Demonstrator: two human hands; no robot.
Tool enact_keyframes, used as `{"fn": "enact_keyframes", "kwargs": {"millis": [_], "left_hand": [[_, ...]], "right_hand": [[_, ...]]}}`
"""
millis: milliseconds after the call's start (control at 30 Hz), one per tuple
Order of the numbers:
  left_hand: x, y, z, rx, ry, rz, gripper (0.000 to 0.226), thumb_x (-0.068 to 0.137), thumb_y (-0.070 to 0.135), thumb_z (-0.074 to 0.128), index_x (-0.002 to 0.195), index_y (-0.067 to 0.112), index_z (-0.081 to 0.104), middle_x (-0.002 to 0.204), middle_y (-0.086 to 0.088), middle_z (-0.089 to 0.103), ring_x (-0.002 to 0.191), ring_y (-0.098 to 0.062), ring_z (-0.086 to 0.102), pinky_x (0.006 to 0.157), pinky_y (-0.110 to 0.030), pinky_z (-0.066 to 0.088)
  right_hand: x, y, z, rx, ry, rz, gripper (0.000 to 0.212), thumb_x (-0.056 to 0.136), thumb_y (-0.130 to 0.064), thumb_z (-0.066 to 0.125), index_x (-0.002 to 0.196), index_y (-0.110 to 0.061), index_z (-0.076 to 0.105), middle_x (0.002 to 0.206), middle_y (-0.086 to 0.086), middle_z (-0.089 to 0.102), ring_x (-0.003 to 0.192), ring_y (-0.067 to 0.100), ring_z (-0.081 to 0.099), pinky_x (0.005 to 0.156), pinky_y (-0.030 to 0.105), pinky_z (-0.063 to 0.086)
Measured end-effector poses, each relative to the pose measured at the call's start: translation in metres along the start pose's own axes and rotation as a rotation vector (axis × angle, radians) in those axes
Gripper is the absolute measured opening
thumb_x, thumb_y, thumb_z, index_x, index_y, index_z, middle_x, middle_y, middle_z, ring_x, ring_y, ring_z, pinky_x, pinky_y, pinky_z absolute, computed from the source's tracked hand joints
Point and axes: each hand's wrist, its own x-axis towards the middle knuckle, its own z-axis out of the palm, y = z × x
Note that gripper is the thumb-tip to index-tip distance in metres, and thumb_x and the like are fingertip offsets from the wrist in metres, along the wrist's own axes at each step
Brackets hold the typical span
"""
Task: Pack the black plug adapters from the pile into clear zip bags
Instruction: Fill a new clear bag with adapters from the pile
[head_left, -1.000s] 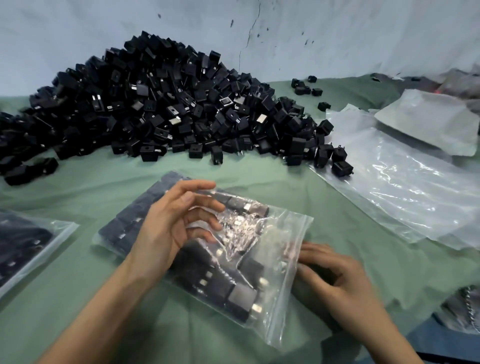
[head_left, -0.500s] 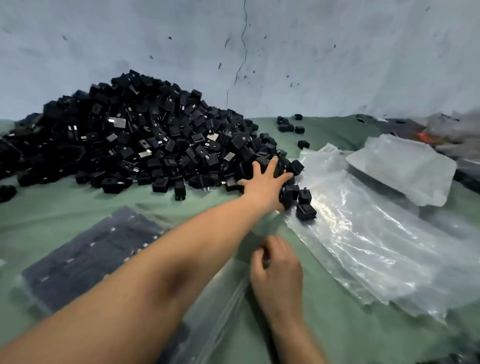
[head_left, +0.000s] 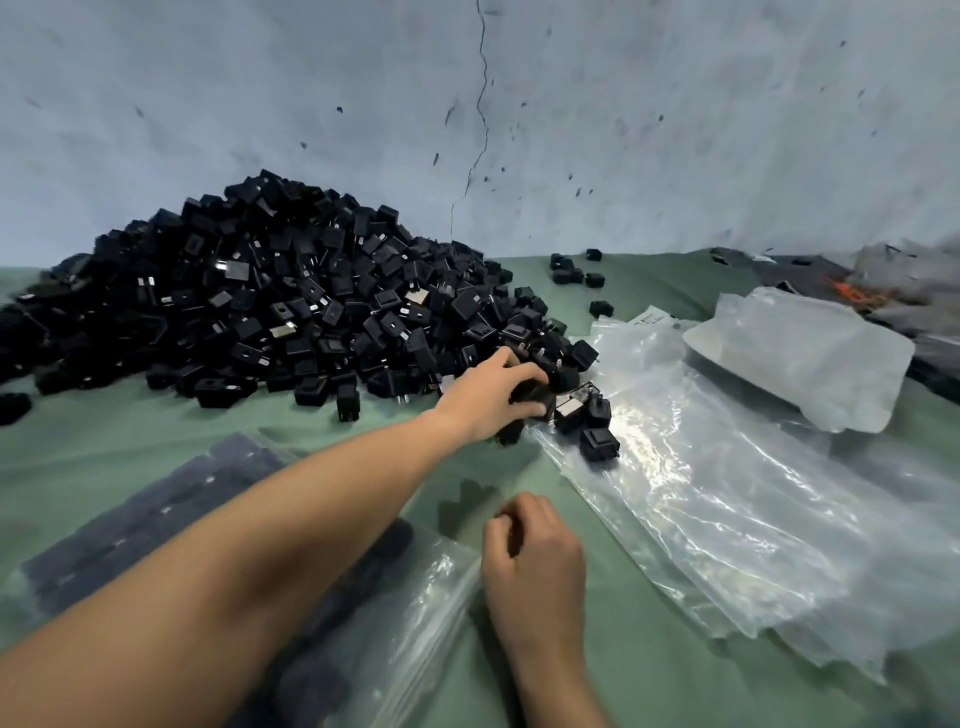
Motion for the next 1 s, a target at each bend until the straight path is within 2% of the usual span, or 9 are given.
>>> {"fn": "enact_keyframes", "kwargs": {"millis": [100, 233, 300, 400, 600, 667, 833, 933, 1000], "left_hand": [[-0.015, -0.004, -0.019, -0.098, 0.117, -0.035, 0.042, 0.089, 0.050, 0.060, 0.126, 0.031, 0.056, 0.115, 0.001, 0.063, 0.104, -0.019, 0.060, 0.087, -0.040, 0.050], [-0.069, -0.004, -0.057, -0.697, 0.211, -0.154, 0.012, 0.095, 0.038, 0.057, 0.101, 0.028, 0.062, 0.067, 0.014, 0.055, 0.049, -0.015, 0.055, 0.049, -0.025, 0.040], [-0.107, -0.001, -0.068, -0.922, 0.195, -0.176, 0.017, 0.095, 0.040, 0.054, 0.097, 0.025, 0.062, 0.066, 0.009, 0.051, 0.044, -0.016, 0.051, 0.042, -0.021, 0.032], [-0.168, 0.000, -0.077, -1.096, 0.185, -0.181, 0.030, 0.082, 0.056, 0.058, 0.088, 0.027, 0.064, 0.073, -0.004, 0.057, 0.045, -0.014, 0.051, 0.041, -0.020, 0.036], [-0.221, -0.008, -0.080, -1.181, 0.120, -0.072, 0.039, 0.077, 0.055, 0.063, 0.103, 0.026, 0.066, 0.080, -0.017, 0.059, 0.052, -0.017, 0.053, 0.047, -0.023, 0.044], [-0.224, -0.014, -0.083, -1.176, 0.090, -0.048, 0.045, 0.071, 0.062, 0.071, 0.102, 0.030, 0.068, 0.079, -0.006, 0.064, 0.053, -0.015, 0.055, 0.049, -0.022, 0.046], [-0.232, -0.027, -0.082, -1.104, 0.072, -0.038, 0.032, 0.073, 0.037, 0.069, 0.102, 0.023, 0.068, 0.072, 0.004, 0.063, 0.050, -0.011, 0.054, 0.048, -0.020, 0.046], [-0.233, -0.028, -0.074, -1.148, 0.025, -0.093, 0.047, 0.072, 0.037, 0.069, 0.108, 0.008, 0.062, 0.073, 0.001, 0.063, 0.049, -0.013, 0.052, 0.048, -0.022, 0.043], [-0.233, -0.030, -0.072, -1.209, 0.020, -0.127, 0.037, 0.072, 0.039, 0.069, 0.101, 0.017, 0.065, 0.074, 0.002, 0.063, 0.048, -0.014, 0.051, 0.046, -0.022, 0.040]], "right_hand": [[0.000, 0.002, 0.000, -0.003, 0.008, 0.005, 0.015, 0.082, -0.005, 0.059, 0.071, -0.015, 0.055, 0.072, -0.003, 0.054, 0.065, 0.019, 0.049, 0.060, 0.029, 0.035], [-0.001, -0.002, -0.003, 0.042, 0.058, -0.066, 0.017, 0.081, 0.002, 0.059, 0.072, -0.012, 0.059, 0.072, -0.002, 0.057, 0.065, 0.009, 0.053, 0.061, 0.023, 0.042], [-0.005, -0.011, -0.008, 0.136, 0.094, -0.142, 0.017, 0.080, 0.000, 0.057, 0.079, -0.018, 0.058, 0.077, -0.006, 0.057, 0.072, 0.000, 0.055, 0.064, 0.006, 0.039], [-0.015, -0.034, -0.010, 0.265, 0.078, -0.291, 0.014, 0.082, -0.009, 0.057, 0.092, -0.018, 0.061, 0.093, -0.010, 0.057, 0.083, -0.002, 0.056, 0.072, 0.004, 0.040], [-0.030, -0.087, -0.008, 0.427, -0.119, -0.400, 0.048, 0.082, -0.007, 0.061, 0.122, -0.033, 0.053, 0.121, -0.015, 0.056, 0.106, 0.014, 0.059, 0.081, 0.022, 0.050], [-0.029, -0.093, -0.007, 0.406, -0.214, -0.429, 0.059, 0.080, -0.003, 0.060, 0.128, -0.035, 0.050, 0.120, -0.017, 0.057, 0.108, 0.014, 0.058, 0.083, 0.023, 0.050], [-0.027, -0.095, -0.006, 0.334, -0.263, -0.478, 0.049, 0.079, -0.009, 0.070, 0.124, -0.023, 0.060, 0.114, -0.009, 0.060, 0.104, 0.010, 0.060, 0.087, 0.022, 0.048], [-0.028, -0.095, -0.001, 0.302, -0.244, -0.427, 0.046, 0.076, -0.012, 0.071, 0.120, -0.021, 0.064, 0.105, -0.006, 0.058, 0.095, 0.007, 0.061, 0.083, 0.019, 0.049], [-0.028, -0.094, 0.001, 0.367, -0.235, -0.313, 0.044, 0.073, -0.011, 0.069, 0.114, -0.025, 0.066, 0.102, -0.004, 0.057, 0.093, 0.011, 0.063, 0.082, 0.027, 0.053]]}}
